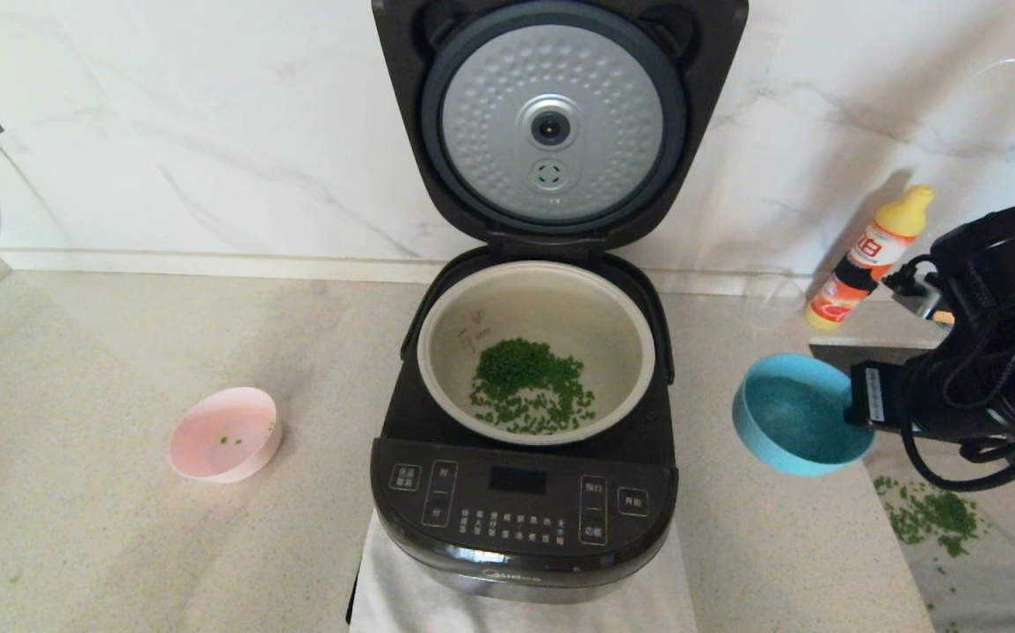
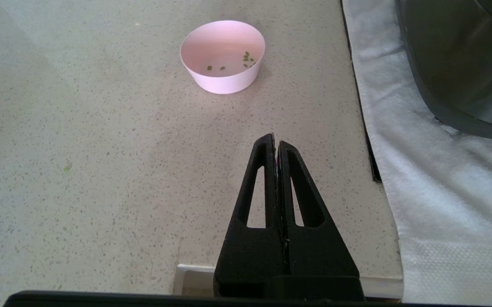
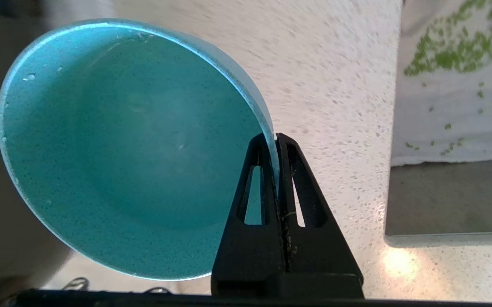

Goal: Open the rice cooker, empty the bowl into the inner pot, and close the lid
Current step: Pour the water from the bowl into the rice cooker

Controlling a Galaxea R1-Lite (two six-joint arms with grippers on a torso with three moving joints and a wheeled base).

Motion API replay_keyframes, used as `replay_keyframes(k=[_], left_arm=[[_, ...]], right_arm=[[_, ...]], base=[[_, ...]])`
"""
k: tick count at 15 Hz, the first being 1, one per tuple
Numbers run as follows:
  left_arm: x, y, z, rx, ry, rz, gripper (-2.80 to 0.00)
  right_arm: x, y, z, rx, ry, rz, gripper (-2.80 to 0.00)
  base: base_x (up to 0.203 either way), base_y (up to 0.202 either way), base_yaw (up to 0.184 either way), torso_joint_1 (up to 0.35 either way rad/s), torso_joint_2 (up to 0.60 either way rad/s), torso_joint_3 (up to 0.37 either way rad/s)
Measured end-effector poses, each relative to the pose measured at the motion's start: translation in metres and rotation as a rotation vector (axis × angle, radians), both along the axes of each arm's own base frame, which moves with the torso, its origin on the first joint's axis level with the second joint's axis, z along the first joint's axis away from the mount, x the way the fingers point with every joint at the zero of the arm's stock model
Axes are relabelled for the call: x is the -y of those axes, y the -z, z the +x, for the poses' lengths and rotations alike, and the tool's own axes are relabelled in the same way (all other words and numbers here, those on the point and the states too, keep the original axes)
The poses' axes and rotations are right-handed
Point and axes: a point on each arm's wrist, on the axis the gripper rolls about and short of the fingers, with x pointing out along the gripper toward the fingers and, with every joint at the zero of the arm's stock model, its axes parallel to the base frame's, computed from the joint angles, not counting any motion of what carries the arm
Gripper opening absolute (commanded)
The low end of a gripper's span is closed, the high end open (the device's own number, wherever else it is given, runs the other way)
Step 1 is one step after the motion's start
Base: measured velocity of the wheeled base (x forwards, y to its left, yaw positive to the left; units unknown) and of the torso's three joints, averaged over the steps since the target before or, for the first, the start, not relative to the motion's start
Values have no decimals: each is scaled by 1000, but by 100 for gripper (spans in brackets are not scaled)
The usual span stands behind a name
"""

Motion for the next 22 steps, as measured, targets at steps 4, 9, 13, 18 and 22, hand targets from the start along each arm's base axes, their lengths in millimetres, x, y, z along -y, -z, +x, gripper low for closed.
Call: replay_keyframes(k=[4, 9, 13, 18, 22], left_arm=[[0, 0, 0, 0, 0, 0, -280], [0, 0, 0, 0, 1, 0, -280], [0, 0, 0, 0, 1, 0, -280], [0, 0, 0, 0, 1, 0, -280], [0, 0, 0, 0, 1, 0, -280]], right_arm=[[-10, -38, -9, 16, -40, 8, -280], [-28, -71, -16, 31, -116, 10, -280], [-46, -89, -15, 57, -174, 18, -280], [-77, -99, -4, 74, -253, 20, -280], [-103, -91, 8, 85, -286, -5, -280]], base=[[0, 0, 0, 0, 0, 0], [0, 0, 0, 0, 0, 0], [0, 0, 0, 0, 0, 0], [0, 0, 0, 0, 0, 0], [0, 0, 0, 0, 0, 0]])
